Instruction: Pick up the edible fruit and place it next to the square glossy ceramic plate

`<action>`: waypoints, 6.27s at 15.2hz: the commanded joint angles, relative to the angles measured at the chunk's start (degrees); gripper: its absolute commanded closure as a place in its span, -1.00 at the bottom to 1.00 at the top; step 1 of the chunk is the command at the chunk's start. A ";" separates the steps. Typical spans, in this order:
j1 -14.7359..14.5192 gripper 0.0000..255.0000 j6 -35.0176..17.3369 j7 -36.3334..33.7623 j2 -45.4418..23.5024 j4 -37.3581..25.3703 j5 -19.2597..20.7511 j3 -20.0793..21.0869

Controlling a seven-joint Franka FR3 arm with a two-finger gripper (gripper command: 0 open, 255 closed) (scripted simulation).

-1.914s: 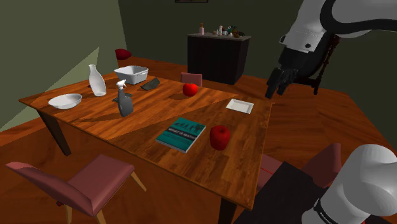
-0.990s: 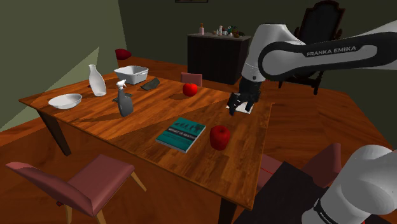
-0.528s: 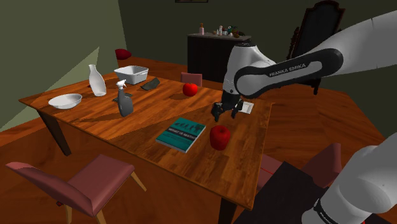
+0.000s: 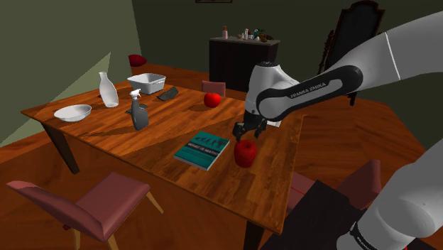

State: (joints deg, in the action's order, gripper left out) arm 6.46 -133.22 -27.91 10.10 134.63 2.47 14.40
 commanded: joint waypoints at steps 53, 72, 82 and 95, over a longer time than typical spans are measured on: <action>-0.05 1.00 26.22 2.68 5.06 -21.39 -1.76 -1.18; 7.00 1.00 31.34 17.57 -16.35 -48.27 -0.10 -9.28; 11.61 1.00 43.06 25.79 -41.36 -85.17 -0.78 -12.08; 12.65 1.00 33.47 26.63 -40.16 -74.39 -1.03 -12.19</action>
State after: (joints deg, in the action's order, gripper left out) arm 19.07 -98.55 -1.29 -30.61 58.56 1.46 2.21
